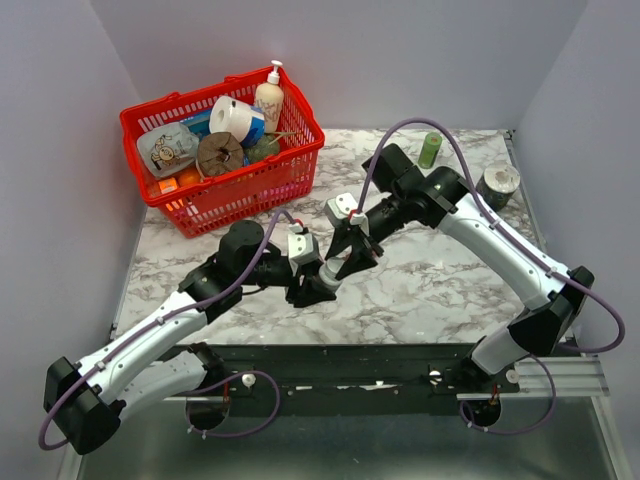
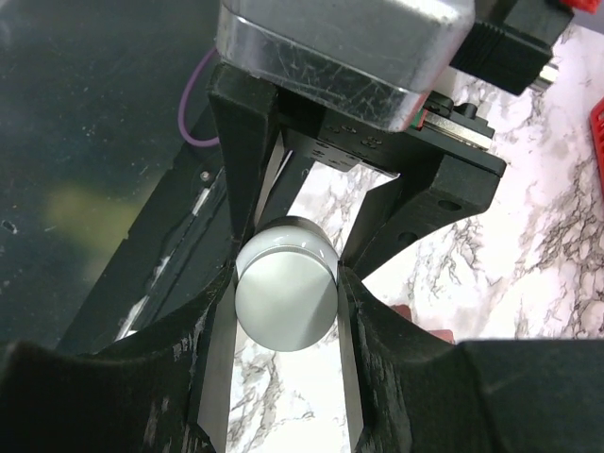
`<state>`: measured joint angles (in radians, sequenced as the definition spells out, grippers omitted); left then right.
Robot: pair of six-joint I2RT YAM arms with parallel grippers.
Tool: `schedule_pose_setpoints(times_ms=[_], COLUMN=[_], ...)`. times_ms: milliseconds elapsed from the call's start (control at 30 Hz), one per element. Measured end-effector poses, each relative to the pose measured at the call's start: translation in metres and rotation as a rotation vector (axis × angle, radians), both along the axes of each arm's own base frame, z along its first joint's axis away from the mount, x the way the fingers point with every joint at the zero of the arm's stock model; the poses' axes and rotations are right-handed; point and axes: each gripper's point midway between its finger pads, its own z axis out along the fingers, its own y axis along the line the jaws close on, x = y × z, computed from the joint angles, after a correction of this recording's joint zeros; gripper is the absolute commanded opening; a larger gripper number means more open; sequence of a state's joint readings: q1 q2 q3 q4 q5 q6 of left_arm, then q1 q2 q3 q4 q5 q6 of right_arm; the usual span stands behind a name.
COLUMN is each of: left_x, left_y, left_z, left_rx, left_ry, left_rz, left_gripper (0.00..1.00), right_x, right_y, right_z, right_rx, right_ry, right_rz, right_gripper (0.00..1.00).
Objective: Sort the pills into containers
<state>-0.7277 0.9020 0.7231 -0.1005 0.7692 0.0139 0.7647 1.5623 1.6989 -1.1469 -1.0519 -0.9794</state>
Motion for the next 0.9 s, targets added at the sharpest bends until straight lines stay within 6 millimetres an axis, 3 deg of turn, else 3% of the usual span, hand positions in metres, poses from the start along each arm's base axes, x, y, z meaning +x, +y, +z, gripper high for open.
schedule_pose_setpoints(times_ms=[467,733,900], left_x=[0.003,0.031,0.047], left_y=[0.006,0.018,0.025], left_z=[-0.016,-0.014,-0.025], left_rx=[-0.033,-0.044,0.007], left_ry=[0.058,-0.004,-0.035], left_rz=[0.096,0.279,0.363], left_gripper=[0.00,0.00,0.00], right_x=[0.006,0.028,0.043], right_y=[0.008,0.020,0.027], right_z=[-0.020,-0.019,-0.028], right_rx=[0.000,-0.011,-0.062], right_ry=[0.057,0.136,0.214], right_rz=[-0.127,-0.311,-0.421], right_gripper=[0.33,0.33,0.37])
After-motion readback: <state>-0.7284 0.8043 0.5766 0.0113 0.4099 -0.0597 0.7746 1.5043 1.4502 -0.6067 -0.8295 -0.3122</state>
